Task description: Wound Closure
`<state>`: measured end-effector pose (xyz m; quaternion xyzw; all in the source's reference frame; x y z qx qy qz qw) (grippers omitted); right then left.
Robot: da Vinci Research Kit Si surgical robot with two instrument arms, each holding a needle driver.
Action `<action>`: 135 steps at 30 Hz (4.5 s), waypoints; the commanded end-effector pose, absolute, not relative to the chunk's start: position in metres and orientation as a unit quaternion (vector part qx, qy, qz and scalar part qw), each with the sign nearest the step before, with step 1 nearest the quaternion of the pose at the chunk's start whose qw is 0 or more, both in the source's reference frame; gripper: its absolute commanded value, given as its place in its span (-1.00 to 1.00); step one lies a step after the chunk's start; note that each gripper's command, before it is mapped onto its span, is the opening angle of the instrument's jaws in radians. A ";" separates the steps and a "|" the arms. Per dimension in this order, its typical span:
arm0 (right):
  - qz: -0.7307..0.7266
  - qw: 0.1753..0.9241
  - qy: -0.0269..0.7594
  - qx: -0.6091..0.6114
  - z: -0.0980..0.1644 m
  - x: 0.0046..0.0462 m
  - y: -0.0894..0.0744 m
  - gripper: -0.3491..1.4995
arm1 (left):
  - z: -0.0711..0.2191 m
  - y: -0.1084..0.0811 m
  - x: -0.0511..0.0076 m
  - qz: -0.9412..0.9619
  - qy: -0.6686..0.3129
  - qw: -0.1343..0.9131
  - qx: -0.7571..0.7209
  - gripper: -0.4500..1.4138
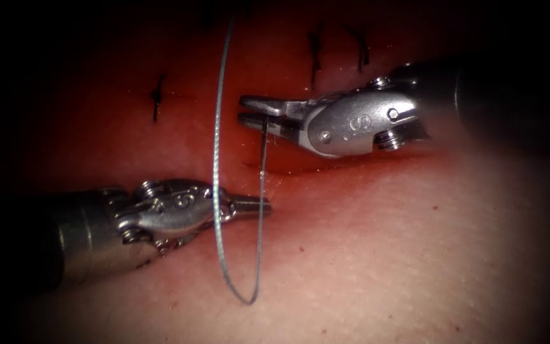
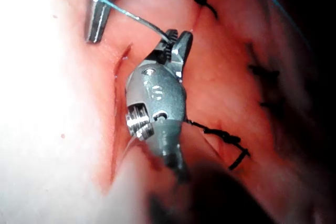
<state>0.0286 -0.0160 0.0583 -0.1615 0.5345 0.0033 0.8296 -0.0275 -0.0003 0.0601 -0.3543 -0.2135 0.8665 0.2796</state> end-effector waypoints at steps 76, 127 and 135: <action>0.454 0.690 0.431 0.363 0.058 0.0307 -0.013 -1.00 | 0.066 -0.001 -0.0242 0.893 -0.215 0.261 -0.297 -0.62; 0.323 0.805 0.492 0.079 0.059 0.0305 -0.009 -1.00 | 0.065 -0.001 -0.0244 0.892 -0.215 0.263 -0.296 -0.60; 0.408 0.758 0.469 0.198 0.059 0.0304 -0.010 -1.00 | 0.065 -0.001 -0.0244 0.892 -0.216 0.263 -0.297 -0.62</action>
